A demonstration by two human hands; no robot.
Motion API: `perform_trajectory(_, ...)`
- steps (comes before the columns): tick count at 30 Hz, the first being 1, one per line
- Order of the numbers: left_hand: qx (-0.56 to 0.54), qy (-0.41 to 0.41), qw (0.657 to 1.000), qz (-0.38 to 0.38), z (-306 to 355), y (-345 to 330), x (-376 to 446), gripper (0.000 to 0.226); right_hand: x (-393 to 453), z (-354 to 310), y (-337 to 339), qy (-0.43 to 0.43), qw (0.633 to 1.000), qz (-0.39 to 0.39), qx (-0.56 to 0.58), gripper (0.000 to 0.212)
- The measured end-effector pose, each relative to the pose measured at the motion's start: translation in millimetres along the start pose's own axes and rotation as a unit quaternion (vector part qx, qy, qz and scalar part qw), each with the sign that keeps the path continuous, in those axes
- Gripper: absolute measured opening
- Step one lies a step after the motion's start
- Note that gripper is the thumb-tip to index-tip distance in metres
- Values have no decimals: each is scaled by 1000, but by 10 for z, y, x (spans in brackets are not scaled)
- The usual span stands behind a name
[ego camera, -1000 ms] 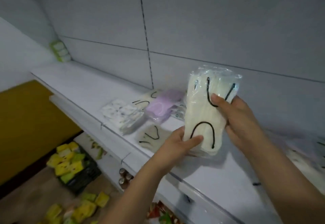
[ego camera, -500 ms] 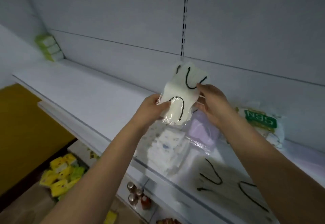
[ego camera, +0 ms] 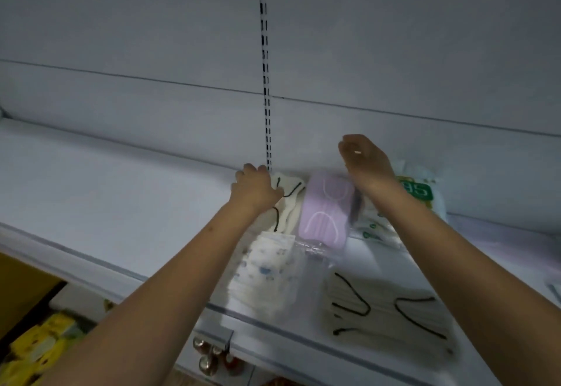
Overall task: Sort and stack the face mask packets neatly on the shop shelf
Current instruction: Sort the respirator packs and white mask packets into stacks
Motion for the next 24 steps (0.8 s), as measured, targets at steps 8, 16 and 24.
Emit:
perform_trajectory(8, -281, -310, 908, 28, 2250, -231, -1191, 42, -396, -295, 1542, 141, 976, 148, -67, 37)
perform_trajectory(16, -197, -407, 892, -7, 3598, -1131, -1517, 38, -953, 640, 3435, 65, 951, 256, -160, 40)
perform_trajectory(24, -27, -373, 927, -13, 4561, -1439, -816, 56, -1353, 1809, 4752, -66, 930, 230, -279, 48)
Point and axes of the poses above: each hand's wrist, its own x-axis towards the middle knuckle, its own y-axis out of the back of the hand, z = x × y, the point moved 7 cm from there along x, towards the middle knuckle, and after that the axes turned 11 degrees about x, right-handed, at the moved point
